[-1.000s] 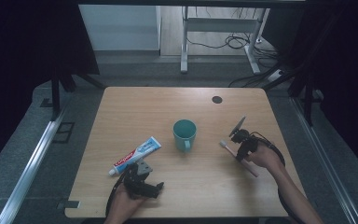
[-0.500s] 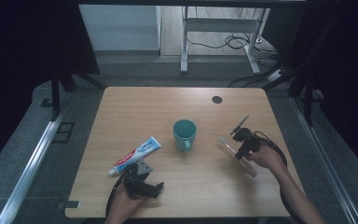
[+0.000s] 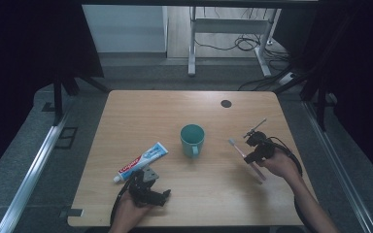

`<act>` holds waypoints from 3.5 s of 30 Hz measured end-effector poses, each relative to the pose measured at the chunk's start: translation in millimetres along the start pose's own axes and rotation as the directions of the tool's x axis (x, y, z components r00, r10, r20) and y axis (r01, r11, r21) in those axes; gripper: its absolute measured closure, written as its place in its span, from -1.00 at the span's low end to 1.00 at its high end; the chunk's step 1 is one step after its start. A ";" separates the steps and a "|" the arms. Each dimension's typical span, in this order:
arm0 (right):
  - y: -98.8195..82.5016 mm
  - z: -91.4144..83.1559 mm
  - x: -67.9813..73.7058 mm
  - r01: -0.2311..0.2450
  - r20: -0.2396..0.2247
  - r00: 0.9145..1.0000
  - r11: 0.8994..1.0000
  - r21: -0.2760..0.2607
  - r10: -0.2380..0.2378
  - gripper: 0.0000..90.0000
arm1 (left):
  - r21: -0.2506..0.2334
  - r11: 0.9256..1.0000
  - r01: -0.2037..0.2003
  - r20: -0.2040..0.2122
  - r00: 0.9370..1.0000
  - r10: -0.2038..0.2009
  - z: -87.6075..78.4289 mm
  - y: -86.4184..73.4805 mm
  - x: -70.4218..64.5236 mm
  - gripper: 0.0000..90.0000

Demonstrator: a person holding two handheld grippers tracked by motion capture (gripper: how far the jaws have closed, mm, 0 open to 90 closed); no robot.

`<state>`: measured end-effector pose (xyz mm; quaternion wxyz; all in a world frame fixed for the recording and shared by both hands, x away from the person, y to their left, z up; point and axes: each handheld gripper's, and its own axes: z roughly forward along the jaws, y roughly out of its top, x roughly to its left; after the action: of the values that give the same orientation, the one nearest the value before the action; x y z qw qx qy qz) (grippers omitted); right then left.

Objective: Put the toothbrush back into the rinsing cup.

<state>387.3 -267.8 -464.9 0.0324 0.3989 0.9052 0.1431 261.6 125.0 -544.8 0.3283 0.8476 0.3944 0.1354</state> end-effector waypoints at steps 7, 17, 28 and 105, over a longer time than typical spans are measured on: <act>-3.5 -5.7 2.5 0.002 -0.025 1.000 0.998 -0.060 -0.003 0.74 | 0.000 1.000 0.000 0.000 1.000 0.000 0.0 0.0 0.0 -1.00; -5.5 -12.6 7.5 0.011 -0.036 0.999 0.989 -0.148 -0.017 0.74 | 0.000 1.000 0.000 0.000 1.000 0.000 -0.1 -0.1 -0.1 -1.00; 1.1 -23.8 19.8 0.045 -0.044 0.997 0.966 -0.255 -0.058 0.74 | 0.000 1.000 -0.004 -0.001 1.000 0.004 -0.3 -0.3 0.0 -1.00; 97.0 -43.1 65.5 0.062 -0.067 0.989 0.792 -0.607 -0.129 0.75 | 0.002 1.000 -0.008 -0.001 1.000 0.008 -0.5 -0.3 0.2 -1.00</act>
<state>404.5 -167.9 -392.4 0.1175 0.3134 0.8318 0.4428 261.3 125.5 -544.6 0.3266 0.8494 0.3911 0.1370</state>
